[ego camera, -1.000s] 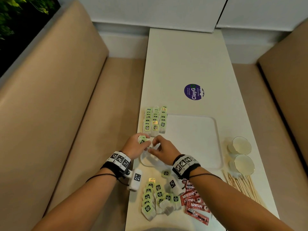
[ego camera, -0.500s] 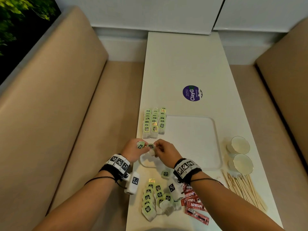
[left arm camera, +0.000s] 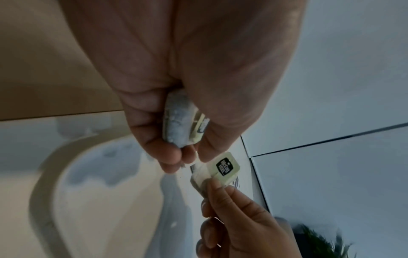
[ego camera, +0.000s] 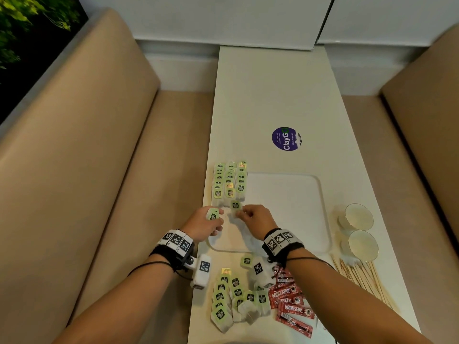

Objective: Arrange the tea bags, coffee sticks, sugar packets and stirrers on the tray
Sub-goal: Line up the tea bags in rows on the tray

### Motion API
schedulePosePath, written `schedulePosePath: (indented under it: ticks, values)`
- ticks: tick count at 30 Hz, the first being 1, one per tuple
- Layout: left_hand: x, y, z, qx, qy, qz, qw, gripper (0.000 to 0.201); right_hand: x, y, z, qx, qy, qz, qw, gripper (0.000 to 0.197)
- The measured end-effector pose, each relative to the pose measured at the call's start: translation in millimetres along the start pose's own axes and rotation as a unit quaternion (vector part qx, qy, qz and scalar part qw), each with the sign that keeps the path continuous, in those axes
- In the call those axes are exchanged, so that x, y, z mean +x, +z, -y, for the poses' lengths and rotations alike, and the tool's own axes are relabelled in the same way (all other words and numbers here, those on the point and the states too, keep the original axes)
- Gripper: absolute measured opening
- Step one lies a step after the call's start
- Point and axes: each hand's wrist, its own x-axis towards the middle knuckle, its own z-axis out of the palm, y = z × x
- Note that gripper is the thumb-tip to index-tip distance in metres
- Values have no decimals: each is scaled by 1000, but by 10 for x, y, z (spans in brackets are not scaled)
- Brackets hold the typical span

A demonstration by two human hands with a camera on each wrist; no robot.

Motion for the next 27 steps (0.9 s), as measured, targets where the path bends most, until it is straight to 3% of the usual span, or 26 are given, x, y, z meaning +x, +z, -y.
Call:
schedulePosePath:
  ticks: [7,11,15,18,21,23,27]
  values:
    - [-12,-50,24,-86,-55,30,994,42,316,-72,30,-38,79,-37,995,35]
    - [-27,-68,64,-116,-58,44,991,37,424,-65,69,-52,108,-43,992,25]
    - [-52,-62,85,-143,-55,62,986,45,463,-77,138,-42,117,-83,989,14]
    - [-100,-41,63,-164,-39,65,984,50,405,-86,156,-26,135,-91,986,22]
    - [-126,-33,48,-172,-19,77,982,55,324,-92,145,-33,116,-85,989,35]
    - [-137,-23,45,-167,-7,89,982,60,248,-77,152,-26,80,-70,994,30]
    - [-159,-2,38,-159,14,113,981,65,15,-39,277,20,3,45,999,49]
